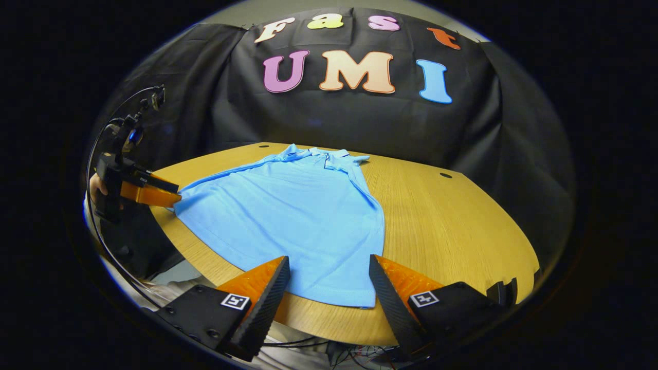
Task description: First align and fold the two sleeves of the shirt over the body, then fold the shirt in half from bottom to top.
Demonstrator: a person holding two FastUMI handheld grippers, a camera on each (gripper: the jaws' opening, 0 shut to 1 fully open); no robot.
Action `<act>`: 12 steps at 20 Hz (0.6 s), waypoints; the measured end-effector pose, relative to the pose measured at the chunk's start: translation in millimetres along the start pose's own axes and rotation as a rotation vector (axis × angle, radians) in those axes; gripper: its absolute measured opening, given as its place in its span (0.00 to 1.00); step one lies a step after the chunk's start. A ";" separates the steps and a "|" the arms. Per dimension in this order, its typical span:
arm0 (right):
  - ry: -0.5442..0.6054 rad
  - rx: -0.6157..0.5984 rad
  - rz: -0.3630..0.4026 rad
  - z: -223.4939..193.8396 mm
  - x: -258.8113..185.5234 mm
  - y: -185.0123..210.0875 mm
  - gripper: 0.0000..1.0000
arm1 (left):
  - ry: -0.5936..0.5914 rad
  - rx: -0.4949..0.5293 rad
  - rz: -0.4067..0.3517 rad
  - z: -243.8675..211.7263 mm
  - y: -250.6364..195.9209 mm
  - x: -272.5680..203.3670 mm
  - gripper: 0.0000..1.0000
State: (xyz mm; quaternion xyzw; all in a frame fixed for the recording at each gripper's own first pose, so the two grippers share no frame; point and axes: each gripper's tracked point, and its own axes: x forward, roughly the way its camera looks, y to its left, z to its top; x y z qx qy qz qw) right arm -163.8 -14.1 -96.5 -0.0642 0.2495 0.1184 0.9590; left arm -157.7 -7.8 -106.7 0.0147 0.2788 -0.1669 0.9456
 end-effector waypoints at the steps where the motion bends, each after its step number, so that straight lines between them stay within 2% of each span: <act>1: 0.004 0.025 0.016 -1.6 2.0 3.9 0.97 | 0.008 0.019 0.015 -1.9 0.7 1.5 0.95; 2: 0.009 0.054 0.029 -3.7 1.8 5.0 0.90 | -0.002 0.029 0.021 -0.8 1.3 2.2 0.94; 3: 0.005 0.072 0.036 -2.9 1.4 6.9 0.88 | 0.001 0.023 0.020 -1.7 1.3 2.6 0.94; 4: 0.002 0.068 0.041 -2.3 3.1 6.8 0.91 | -0.001 0.021 0.021 -1.1 1.6 1.0 0.92; 5: -0.001 0.063 0.052 -2.9 3.3 12.9 0.85 | -0.010 0.020 0.022 -1.4 1.9 2.7 0.91; 6: -0.005 0.057 0.063 -2.1 2.5 17.2 0.84 | -0.010 0.015 0.022 -2.2 2.1 3.4 0.87; 7: -0.007 0.050 0.071 -1.7 2.9 20.5 0.77 | -0.024 0.014 0.022 1.0 2.8 3.3 0.79; 8: -0.008 0.043 0.073 -2.0 4.0 22.6 0.69 | -0.024 0.006 0.019 0.3 2.5 5.3 0.76; 9: -0.005 0.040 0.071 -2.3 4.8 23.0 0.63 | -0.032 0.001 0.019 1.3 2.2 5.5 0.59; 10: -0.004 0.038 0.079 -2.1 4.9 24.7 0.60 | -0.034 -0.001 0.013 1.6 0.1 5.9 0.50; 11: -0.001 0.049 0.108 -2.7 5.1 32.3 0.60 | -0.039 -0.004 0.007 1.4 -2.3 5.8 0.34; 12: -0.005 0.051 0.106 -2.3 4.7 33.9 0.46 | -0.041 -0.002 -0.001 1.4 -4.7 5.3 0.26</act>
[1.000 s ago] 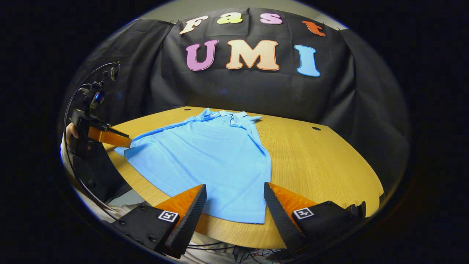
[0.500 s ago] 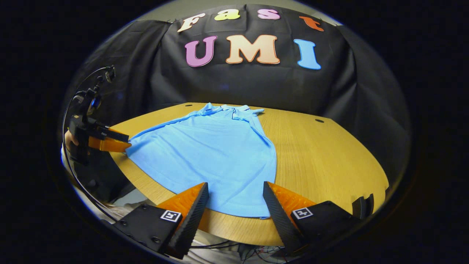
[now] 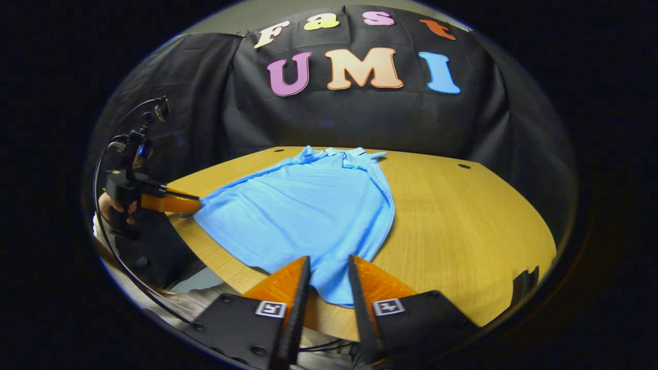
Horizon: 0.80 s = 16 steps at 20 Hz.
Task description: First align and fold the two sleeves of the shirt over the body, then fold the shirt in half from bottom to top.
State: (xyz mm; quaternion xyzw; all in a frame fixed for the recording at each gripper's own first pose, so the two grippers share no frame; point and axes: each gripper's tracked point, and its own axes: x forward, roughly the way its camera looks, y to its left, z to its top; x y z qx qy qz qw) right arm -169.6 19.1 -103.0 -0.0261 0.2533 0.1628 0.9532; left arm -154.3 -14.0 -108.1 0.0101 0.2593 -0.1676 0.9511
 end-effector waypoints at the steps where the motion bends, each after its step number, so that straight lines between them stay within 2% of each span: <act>1: -0.001 -0.016 -0.005 0.4 -1.2 1.2 0.35 | -0.006 -0.003 -0.008 0.6 -2.8 0.0 0.16; 3: 0.001 -0.031 0.013 -0.8 0.6 8.5 0.35 | -0.024 0.019 -0.015 2.1 -4.4 -0.3 0.02; 4: -0.007 -0.046 0.005 1.6 -0.3 9.1 0.05 | -0.031 0.019 -0.013 1.8 -3.4 1.1 0.01; 7: -0.011 -0.084 -0.010 2.6 0.2 9.7 0.06 | -0.050 0.005 -0.012 1.5 -3.9 0.2 0.00; 8: -0.012 -0.086 -0.009 3.1 1.2 9.5 0.03 | -0.054 0.000 -0.013 3.9 -4.0 -1.2 0.00; 16: -0.017 -0.048 0.006 15.8 5.0 8.5 0.02 | -0.032 0.002 -0.016 9.6 1.1 5.0 0.00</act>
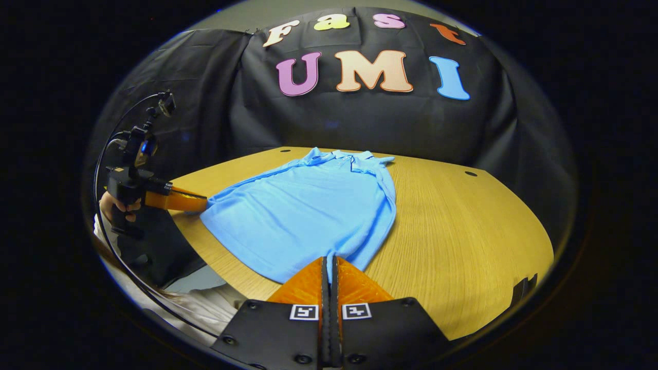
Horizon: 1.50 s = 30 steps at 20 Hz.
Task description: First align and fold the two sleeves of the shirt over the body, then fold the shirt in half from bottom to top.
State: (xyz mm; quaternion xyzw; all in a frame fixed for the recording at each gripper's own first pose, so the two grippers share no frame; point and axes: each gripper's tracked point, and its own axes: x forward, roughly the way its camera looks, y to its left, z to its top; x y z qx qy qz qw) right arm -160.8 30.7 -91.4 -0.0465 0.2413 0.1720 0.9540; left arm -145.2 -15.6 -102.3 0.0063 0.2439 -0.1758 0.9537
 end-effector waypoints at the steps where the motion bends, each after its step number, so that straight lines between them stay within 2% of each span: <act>1: -0.004 -0.001 0.001 4.1 2.4 0.1 0.02 | -0.004 -0.009 -0.004 4.3 1.1 0.1 0.00; 10: -0.047 0.023 0.000 65.6 37.9 -12.7 0.02 | -0.118 -0.043 -0.054 84.1 17.3 22.8 0.00; 17: -0.058 0.018 -0.047 117.4 81.8 -41.7 0.02 | -0.172 -0.089 -0.051 142.7 40.8 58.3 0.00; 19: -0.056 0.022 -0.051 131.7 96.9 -48.2 0.00 | -0.177 -0.108 -0.037 157.2 50.7 72.0 0.00; 20: -0.052 0.026 -0.049 139.0 105.5 -50.6 0.03 | -0.179 -0.103 -0.021 165.1 56.9 78.6 0.00; 24: -0.038 0.028 -0.083 168.5 147.0 -71.8 0.02 | -0.159 -0.089 0.036 188.7 79.4 110.5 0.00; 30: -0.017 0.064 -0.104 205.4 218.1 -93.5 0.02 | -0.140 -0.110 0.079 235.0 104.5 160.5 0.00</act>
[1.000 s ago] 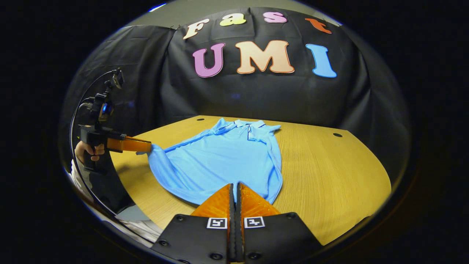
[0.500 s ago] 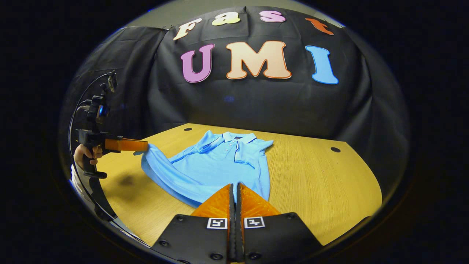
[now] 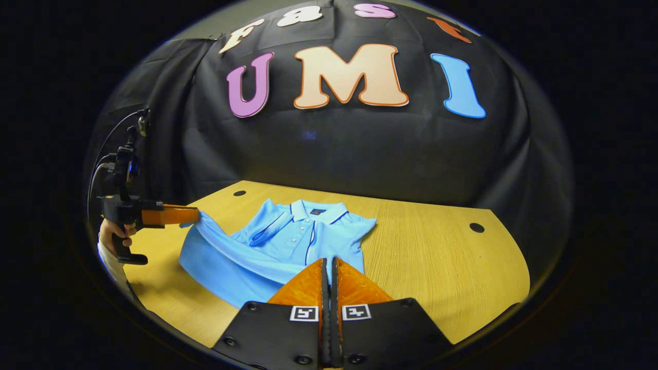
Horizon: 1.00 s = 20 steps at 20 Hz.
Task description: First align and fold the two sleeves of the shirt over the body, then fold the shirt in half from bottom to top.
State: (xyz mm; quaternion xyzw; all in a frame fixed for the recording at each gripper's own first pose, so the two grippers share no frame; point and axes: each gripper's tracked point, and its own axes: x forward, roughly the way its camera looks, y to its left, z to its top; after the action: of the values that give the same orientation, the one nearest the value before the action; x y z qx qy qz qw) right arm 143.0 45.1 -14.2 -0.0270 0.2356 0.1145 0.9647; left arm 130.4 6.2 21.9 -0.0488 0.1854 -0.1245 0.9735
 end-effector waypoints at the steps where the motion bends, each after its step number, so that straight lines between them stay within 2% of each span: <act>1: 0.010 0.007 0.002 4.8 13.3 -0.8 0.02 | 0.003 -0.007 0.007 7.6 1.5 12.0 0.00; 11: 0.078 0.013 -0.111 40.7 132.0 -39.6 0.02 | -0.022 -0.024 0.153 58.7 33.5 106.4 0.00; 15: 0.111 0.022 -0.156 30.8 183.0 -53.0 0.02 | 0.005 -0.008 0.202 57.3 40.6 148.5 0.00; 20: 0.137 0.075 -0.213 14.5 221.3 -71.8 0.02 | 0.042 0.019 0.256 43.6 50.1 189.9 0.00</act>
State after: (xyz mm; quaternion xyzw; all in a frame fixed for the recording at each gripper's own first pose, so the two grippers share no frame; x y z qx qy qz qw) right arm 357.2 22.9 -103.5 -0.0235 0.3009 0.0006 0.9534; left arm 328.9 7.2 -11.0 -0.0127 0.2093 -0.0018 0.9778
